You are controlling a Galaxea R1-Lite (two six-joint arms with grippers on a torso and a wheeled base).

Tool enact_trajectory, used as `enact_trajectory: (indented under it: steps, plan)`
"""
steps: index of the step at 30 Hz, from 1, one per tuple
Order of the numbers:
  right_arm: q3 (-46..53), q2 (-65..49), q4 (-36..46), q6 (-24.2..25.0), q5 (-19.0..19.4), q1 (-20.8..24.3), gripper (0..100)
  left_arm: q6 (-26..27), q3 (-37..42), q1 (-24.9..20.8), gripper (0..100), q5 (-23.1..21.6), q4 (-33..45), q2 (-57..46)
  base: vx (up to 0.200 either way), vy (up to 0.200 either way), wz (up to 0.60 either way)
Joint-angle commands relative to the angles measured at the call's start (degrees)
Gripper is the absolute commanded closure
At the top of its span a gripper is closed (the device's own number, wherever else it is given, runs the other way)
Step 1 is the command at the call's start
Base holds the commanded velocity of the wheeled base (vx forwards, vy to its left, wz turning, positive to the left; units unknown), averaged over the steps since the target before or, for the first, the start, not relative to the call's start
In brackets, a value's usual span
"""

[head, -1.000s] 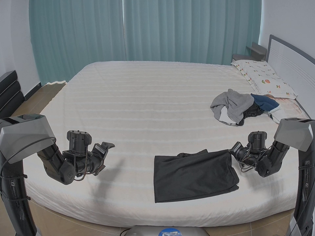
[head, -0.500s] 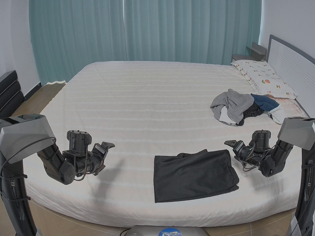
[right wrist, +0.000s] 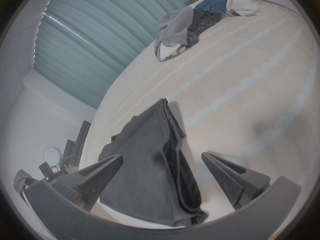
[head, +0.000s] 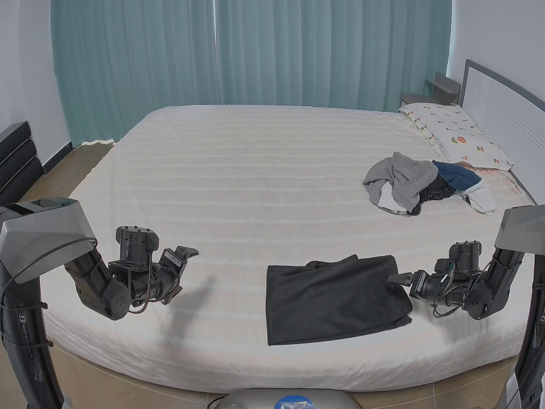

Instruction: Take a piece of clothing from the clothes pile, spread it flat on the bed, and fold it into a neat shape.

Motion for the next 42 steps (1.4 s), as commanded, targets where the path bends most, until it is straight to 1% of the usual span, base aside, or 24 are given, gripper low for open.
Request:
enact_trajectory:
  steps: [1, 5, 10, 11, 13, 19, 24, 26, 29, 32, 38, 42]
  plan:
    - [0.98, 0.32, -0.11, -0.83, 0.07, 0.18, 0, 0.00, 0.01, 0.01, 0, -0.02, -0.02, 0.09, 0.000, 0.000, 0.00]
    - [1.24, 1.28, -0.73, -2.23, 0.16, 0.26, 0, 0.00, 0.01, 0.01, 0, -0.02, -0.02, 0.09, 0.000, 0.000, 0.00]
    - [1.33, 1.55, -0.90, -2.32, 0.07, 0.26, 0, 0.00, 0.01, 0.01, 0, 0.07, -0.02, 0.09, 0.000, 0.000, 0.00]
    - [1.33, 1.46, -0.90, -2.41, 0.07, 0.26, 100, 0.00, 0.01, -0.08, 0, 0.07, -0.02, 0.09, 0.000, 0.000, 0.00]
    - [1.68, 1.02, -0.81, -2.94, -0.10, 0.26, 100, 0.00, 0.01, 0.01, 0, -0.02, -0.02, 0.09, 0.000, 0.000, 0.00]
    - [5.73, -0.12, -0.55, -9.09, -0.45, 0.97, 100, 0.00, 0.01, 0.01, 0, -0.02, -0.02, 0.09, 0.000, 0.000, 0.00]
    - [7.75, -2.06, -0.99, -10.06, -0.63, 0.62, 100, 0.00, 0.01, 0.01, 0, -0.02, -0.02, 0.09, 0.000, 0.000, 0.00]
    - [8.89, -4.43, -0.55, -10.58, -0.28, 0.09, 100, 0.00, 0.01, 0.01, 0, -0.02, -0.02, 0.09, 0.000, 0.000, 0.00]
    - [9.68, -5.05, -0.20, -10.85, 0.07, -0.09, 100, 0.00, 0.01, 0.01, 0, -0.02, -0.02, 0.09, 0.000, 0.000, 0.00]
    - [9.77, -4.34, -0.20, -12.43, 0.07, -0.18, 100, 0.00, 0.01, 0.01, 0, -0.02, -0.02, 0.09, 0.000, 0.000, 0.00]
    - [10.30, -3.82, -0.02, -15.15, 0.07, -2.11, 100, 0.00, 0.01, 0.01, 0, -0.02, -0.02, 0.09, 0.000, 0.000, 0.00]
    - [10.91, -3.64, 0.07, -17.09, 0.07, -2.20, 100, 0.00, 0.01, 0.01, 0, -0.02, -0.02, 0.09, 0.000, 0.000, 0.00]
